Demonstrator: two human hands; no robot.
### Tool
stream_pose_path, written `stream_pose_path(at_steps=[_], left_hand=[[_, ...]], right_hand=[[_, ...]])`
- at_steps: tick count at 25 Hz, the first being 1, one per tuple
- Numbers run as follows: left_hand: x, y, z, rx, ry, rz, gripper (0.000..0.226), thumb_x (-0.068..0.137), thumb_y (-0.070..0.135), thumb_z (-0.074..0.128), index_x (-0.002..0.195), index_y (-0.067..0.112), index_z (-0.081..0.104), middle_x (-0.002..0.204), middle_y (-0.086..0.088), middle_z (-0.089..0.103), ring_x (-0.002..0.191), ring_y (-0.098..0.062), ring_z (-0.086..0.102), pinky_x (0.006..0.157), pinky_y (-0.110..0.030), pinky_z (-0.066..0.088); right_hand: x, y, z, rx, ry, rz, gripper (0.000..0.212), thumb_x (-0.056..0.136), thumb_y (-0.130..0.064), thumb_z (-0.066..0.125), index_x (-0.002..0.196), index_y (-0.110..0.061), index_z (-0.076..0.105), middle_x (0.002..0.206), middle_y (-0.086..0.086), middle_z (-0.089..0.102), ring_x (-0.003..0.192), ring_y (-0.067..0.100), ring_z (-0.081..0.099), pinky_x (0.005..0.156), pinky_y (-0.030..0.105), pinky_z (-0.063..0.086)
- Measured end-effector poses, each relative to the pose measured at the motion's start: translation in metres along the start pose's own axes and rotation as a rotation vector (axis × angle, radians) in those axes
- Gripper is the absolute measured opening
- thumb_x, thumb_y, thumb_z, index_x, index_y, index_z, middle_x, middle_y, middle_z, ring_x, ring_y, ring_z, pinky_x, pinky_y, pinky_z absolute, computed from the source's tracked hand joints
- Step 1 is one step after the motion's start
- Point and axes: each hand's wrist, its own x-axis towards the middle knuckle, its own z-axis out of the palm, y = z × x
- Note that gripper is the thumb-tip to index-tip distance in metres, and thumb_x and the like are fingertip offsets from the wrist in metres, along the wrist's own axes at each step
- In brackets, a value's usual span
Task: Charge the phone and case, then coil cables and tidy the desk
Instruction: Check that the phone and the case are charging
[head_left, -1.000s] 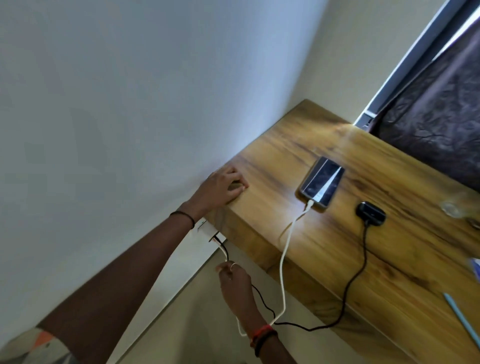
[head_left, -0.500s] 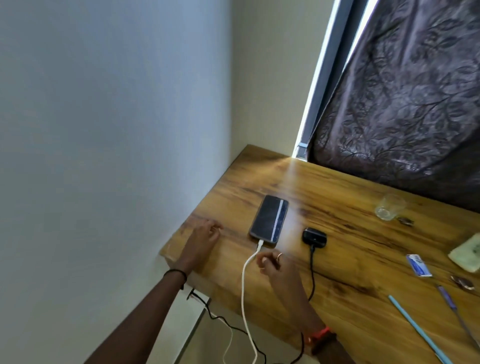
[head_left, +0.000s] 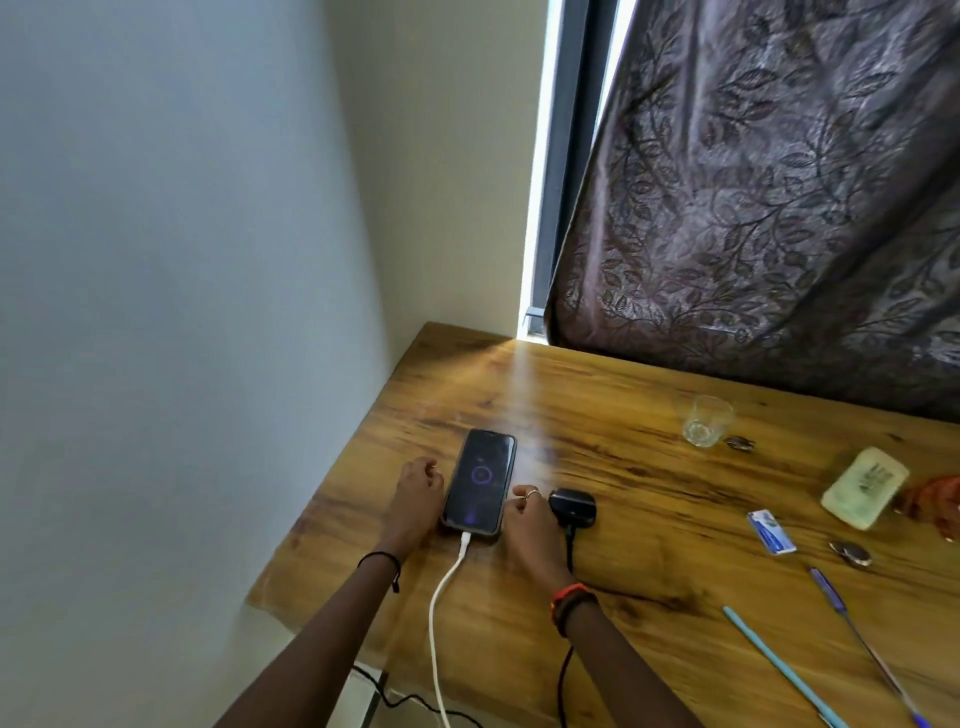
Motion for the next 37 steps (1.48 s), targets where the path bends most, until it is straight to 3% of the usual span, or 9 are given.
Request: stream_pose_path(at_steps=[4,7,10,14,18,22,25,32,37], left_hand=[[0.012,0.009,0.011,-0.057,-0.103,0.001,0.021,0.095,0.016,0.04,0.106,0.011,0.058,0.111,-0.011,0.059,0.096,-0.019,0.054,0.071,-0.022,0.039],[0.015,0.014,0.011,-0.171,-0.155,-0.037,0.024,0.093,0.013,0.041,0.084,0.011,0.063,0.084,-0.002,0.066,0.074,-0.011,0.06,0.056,-0.016,0.04],[0.022,0.016,0.01,-0.322,-0.198,-0.126,0.027,0.089,0.007,0.043,0.071,0.002,0.062,0.073,-0.01,0.067,0.065,-0.018,0.062,0.056,-0.024,0.045],[0.027,0.021,0.004,-0.436,-0.243,-0.184,0.028,0.087,0.0,0.043,0.064,-0.002,0.06,0.065,-0.017,0.062,0.063,-0.025,0.058,0.056,-0.029,0.043],[0.025,0.021,-0.001,-0.518,-0.31,-0.242,0.025,0.092,0.008,0.048,0.089,-0.011,0.065,0.082,-0.024,0.069,0.07,-0.028,0.064,0.059,-0.033,0.05],[0.02,0.026,-0.011,-0.616,-0.314,-0.269,0.024,0.094,0.012,0.05,0.093,-0.005,0.066,0.085,-0.021,0.07,0.073,-0.027,0.065,0.065,-0.037,0.052],[0.01,0.04,-0.024,-0.638,-0.344,-0.175,0.025,0.097,0.013,0.046,0.097,0.002,0.068,0.09,-0.014,0.071,0.079,-0.022,0.066,0.066,-0.029,0.053],[-0.007,0.067,-0.047,-0.651,-0.342,-0.052,0.028,0.098,0.02,0.043,0.103,0.008,0.067,0.097,-0.009,0.072,0.095,-0.022,0.066,0.081,-0.033,0.052],[-0.021,0.091,-0.069,-0.672,-0.342,0.025,0.027,0.098,0.02,0.043,0.109,0.008,0.064,0.103,-0.008,0.07,0.1,-0.021,0.065,0.088,-0.036,0.051]], right_hand=[[0.021,-0.002,0.019,-0.021,0.006,0.092,0.025,0.095,-0.024,0.041,0.104,-0.008,0.058,0.108,0.011,0.06,0.099,0.024,0.058,0.088,0.036,0.049],[0.033,-0.005,0.032,-0.003,0.084,0.132,0.028,0.095,-0.028,0.04,0.099,-0.009,0.061,0.109,0.01,0.06,0.09,0.017,0.058,0.082,0.035,0.052],[0.03,-0.012,0.037,-0.022,0.153,0.171,0.03,0.095,-0.027,0.042,0.1,-0.007,0.063,0.108,0.009,0.057,0.084,0.014,0.052,0.071,0.027,0.045],[0.023,-0.021,0.035,0.156,0.197,0.231,0.028,0.093,-0.027,0.043,0.098,-0.013,0.066,0.098,0.007,0.064,0.082,0.015,0.06,0.078,0.034,0.054],[0.013,-0.034,0.019,0.307,0.221,0.271,0.026,0.094,-0.014,0.042,0.089,-0.006,0.066,0.083,0.005,0.065,0.073,0.015,0.058,0.06,0.023,0.044],[0.002,-0.038,0.018,0.48,0.237,0.292,0.022,0.094,-0.011,0.047,0.104,-0.015,0.066,0.094,0.0,0.067,0.086,0.015,0.062,0.075,0.03,0.054],[-0.006,-0.046,0.011,0.609,0.285,0.276,0.025,0.094,-0.012,0.05,0.115,-0.015,0.063,0.11,0.003,0.065,0.093,0.015,0.062,0.078,0.03,0.055],[-0.027,-0.063,-0.015,0.732,0.294,0.14,0.028,0.093,-0.011,0.052,0.119,-0.015,0.061,0.117,0.002,0.064,0.095,0.009,0.063,0.078,0.026,0.055],[-0.045,-0.081,-0.034,0.753,0.286,0.04,0.026,0.092,-0.013,0.054,0.115,-0.021,0.063,0.118,0.001,0.066,0.099,0.01,0.065,0.089,0.035,0.054]])
